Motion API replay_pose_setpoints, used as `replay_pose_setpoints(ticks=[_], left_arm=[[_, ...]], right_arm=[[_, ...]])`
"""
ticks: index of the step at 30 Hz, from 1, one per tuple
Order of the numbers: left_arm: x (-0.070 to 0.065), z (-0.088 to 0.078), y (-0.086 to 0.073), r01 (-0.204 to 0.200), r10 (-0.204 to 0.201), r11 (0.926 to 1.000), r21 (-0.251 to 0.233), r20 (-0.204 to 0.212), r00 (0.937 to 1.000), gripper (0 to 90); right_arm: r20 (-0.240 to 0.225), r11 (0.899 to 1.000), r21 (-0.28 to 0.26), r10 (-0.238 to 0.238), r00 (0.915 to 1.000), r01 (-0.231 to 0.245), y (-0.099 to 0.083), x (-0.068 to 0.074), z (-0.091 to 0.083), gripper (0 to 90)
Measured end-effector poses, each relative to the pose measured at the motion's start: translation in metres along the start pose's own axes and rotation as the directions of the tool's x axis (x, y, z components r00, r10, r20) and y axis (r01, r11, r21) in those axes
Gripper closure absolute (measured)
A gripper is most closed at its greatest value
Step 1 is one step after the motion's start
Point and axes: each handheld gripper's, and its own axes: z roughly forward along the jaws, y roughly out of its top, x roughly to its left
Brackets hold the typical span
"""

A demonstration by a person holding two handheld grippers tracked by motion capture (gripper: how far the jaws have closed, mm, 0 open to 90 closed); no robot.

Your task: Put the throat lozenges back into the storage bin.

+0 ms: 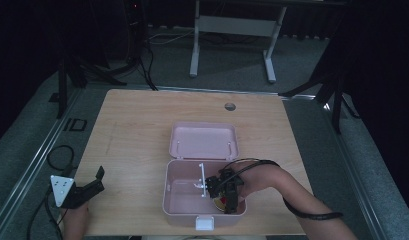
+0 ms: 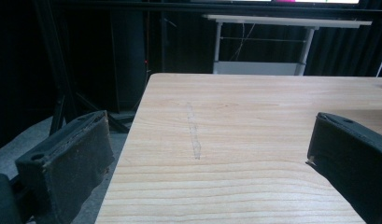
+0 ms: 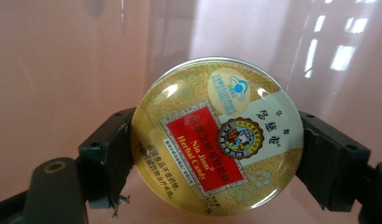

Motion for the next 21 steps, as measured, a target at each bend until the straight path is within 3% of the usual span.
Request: replay_pose_setpoints(ticks=[6, 7, 13, 18, 21], left_arm=[[0.0, 0.0, 0.0, 0.003, -0.004, 1.0, 0.001, 0.004, 1.0, 0.3], [0.0, 0.0, 0.0, 0.002, -0.002, 1.0, 0.001, 0.005, 1.0, 0.3], [0.0, 0.0, 0.0, 0.003, -0.003, 1.0, 0.0, 0.005, 1.0, 0.3], [0.0, 0.0, 0.0, 0.002, -0.002, 1.0, 0.0, 0.005, 1.0, 0.3], [0.0, 0.0, 0.0, 0.003, -0.003, 1.0, 0.001, 0.004, 1.0, 0.3]], right_arm=[[-0.023, 0.998, 0.067, 0.007, 0.9997, -0.005, 0.005, -0.004, 0.018, 20.2], [-0.023, 0.997, 0.078, 0.027, 0.9994, -0.025, 0.005, -0.007, 0.019, 20.2], [-0.065, 0.995, 0.073, 0.074, 0.9951, -0.069, 0.004, -0.01, 0.023, 19.8], [-0.066, 0.994, 0.085, 0.07, 0.9953, -0.065, 0.003, -0.009, 0.025, 16.9], [-0.045, 0.996, 0.064, 0.059, 0.9973, -0.056, 0.001, -0.008, 0.019, 16.1]])
